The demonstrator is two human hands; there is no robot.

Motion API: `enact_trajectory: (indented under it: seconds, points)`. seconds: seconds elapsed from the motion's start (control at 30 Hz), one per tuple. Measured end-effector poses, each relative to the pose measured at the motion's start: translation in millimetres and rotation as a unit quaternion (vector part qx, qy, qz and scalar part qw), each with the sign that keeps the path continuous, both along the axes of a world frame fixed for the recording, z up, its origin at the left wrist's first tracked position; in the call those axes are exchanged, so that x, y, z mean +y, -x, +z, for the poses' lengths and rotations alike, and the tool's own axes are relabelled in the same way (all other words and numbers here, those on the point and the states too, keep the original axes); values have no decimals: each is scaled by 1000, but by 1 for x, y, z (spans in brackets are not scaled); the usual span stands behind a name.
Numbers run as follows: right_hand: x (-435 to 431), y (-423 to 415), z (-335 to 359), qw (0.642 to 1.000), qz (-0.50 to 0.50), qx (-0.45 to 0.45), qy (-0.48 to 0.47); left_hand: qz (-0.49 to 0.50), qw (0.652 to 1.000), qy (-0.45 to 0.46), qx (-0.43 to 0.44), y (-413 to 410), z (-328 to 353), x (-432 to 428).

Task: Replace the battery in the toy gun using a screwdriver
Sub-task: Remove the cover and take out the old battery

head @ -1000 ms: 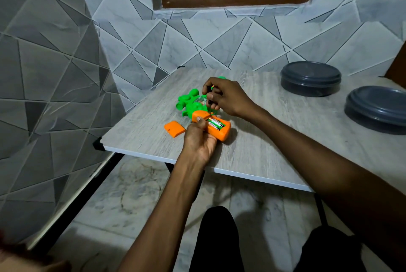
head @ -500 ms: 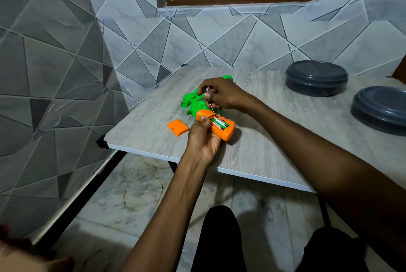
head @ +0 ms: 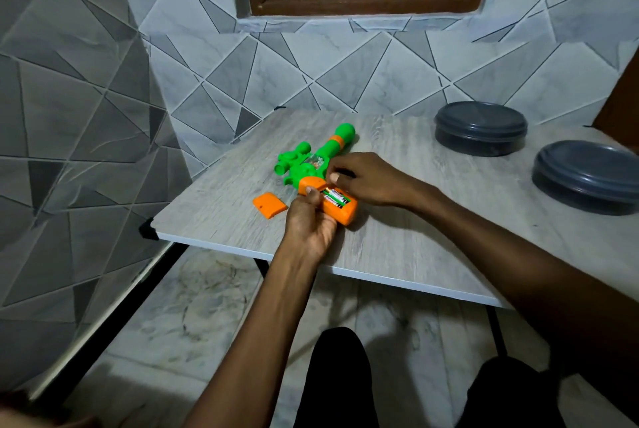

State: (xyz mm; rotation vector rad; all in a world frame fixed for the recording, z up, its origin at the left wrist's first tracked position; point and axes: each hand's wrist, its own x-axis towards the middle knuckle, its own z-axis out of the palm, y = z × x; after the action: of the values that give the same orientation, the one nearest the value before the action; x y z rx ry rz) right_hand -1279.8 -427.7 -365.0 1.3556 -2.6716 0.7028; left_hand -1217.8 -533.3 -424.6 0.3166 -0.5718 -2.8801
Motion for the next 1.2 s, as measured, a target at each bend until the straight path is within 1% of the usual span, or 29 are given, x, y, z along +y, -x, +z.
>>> enact_trajectory:
  seconds: [0.1, 0.2, 0.43, 0.67, 0.73, 0.83, 1.0, 1.1, 1.2]
  points:
    - [-3, 3, -4, 998, 31, 57, -12, 2, 1000, -5, 9, 4, -4, -2]
    - [-7, 7, -7, 997, 40, 72, -6, -2, 1000, -14, 19, 6, -7, -3]
    - [-14, 12, -6, 1000, 25, 20, -1, 3, 999, -29, 26, 8, -8, -1]
    - [-14, 13, -1, 999, -9, -53, -3, 5, 1000, 5, 22, 7, -8, -1]
    - [-14, 14, -1, 998, -22, -61, -11, 0, 1000, 7, 24, 6, -5, -2]
    - [-12, 14, -4, 999, -1, -49, 18, -6, 999, 21, 29, 1, 0, 3]
    - [-7, 12, -1, 996, 13, -79, 50, -7, 999, 25, 22, -3, 3, 4]
    - [-7, 13, 0, 994, -22, -93, 52, -16, 1000, 20, 17, -5, 5, 3]
    - [-5, 12, 2, 993, -75, -82, 50, -6, 1000, 22, 10, -6, 6, 6]
